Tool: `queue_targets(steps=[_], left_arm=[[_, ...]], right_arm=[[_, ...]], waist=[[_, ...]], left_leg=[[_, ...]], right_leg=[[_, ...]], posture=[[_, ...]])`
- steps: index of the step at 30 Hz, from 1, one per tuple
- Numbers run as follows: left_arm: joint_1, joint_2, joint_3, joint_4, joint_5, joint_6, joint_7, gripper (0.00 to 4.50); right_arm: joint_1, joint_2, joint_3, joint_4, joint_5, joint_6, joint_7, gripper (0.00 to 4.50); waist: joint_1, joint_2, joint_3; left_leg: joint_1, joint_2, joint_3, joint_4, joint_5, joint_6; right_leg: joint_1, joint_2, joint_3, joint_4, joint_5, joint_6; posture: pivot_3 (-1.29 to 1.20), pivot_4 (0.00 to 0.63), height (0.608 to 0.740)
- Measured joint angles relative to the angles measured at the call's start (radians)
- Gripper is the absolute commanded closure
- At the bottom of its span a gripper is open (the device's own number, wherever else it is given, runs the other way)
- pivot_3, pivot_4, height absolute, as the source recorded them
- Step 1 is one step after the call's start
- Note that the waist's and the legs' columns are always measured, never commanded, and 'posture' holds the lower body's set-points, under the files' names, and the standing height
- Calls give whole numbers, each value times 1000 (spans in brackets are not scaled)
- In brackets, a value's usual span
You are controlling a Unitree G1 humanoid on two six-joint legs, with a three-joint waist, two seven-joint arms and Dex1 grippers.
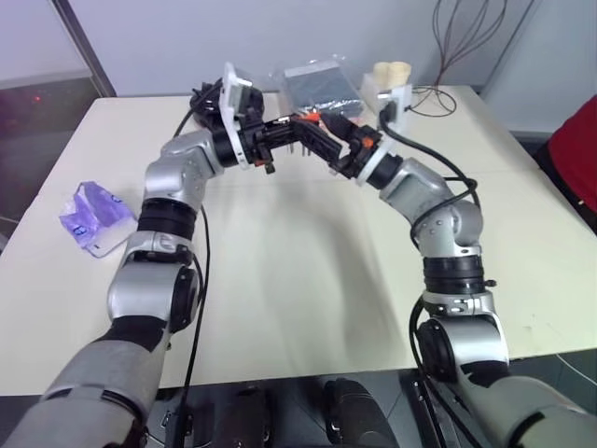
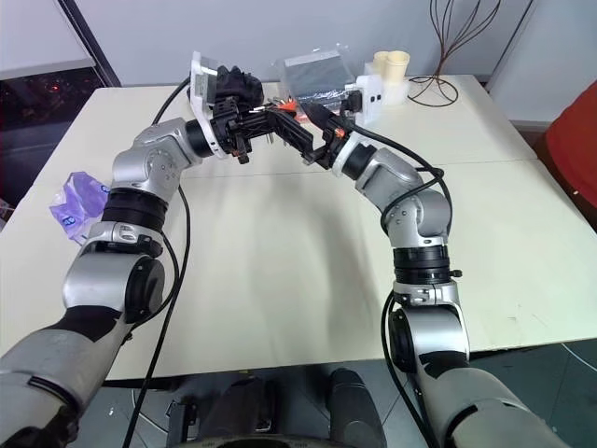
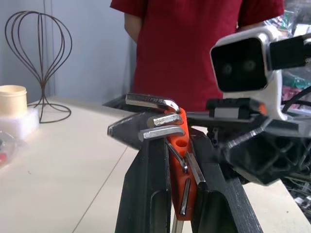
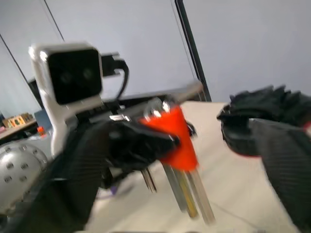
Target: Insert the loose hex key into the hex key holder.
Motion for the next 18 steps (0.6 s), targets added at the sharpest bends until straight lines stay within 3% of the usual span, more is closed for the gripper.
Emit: queue_targets(steps=[9,18], left_arm=[[60,23,-11,-19,11,59,2,4500],[231,36,33,-138,-94,487,113,4500]], right_arm=[[187,-277,1,-213,-20,69,83,27],[254,-355,36,-342,-18,97,153,27]], waist=[[15,0,0],[22,-1,0]], left_leg=[[0,0,1,0,0,1],[0,1,1,2,0,0]], right_leg=[[0,1,0,-1,0,0],[0,2,0,-1,0,0]], posture=[[0,150,740],[0,150,740]])
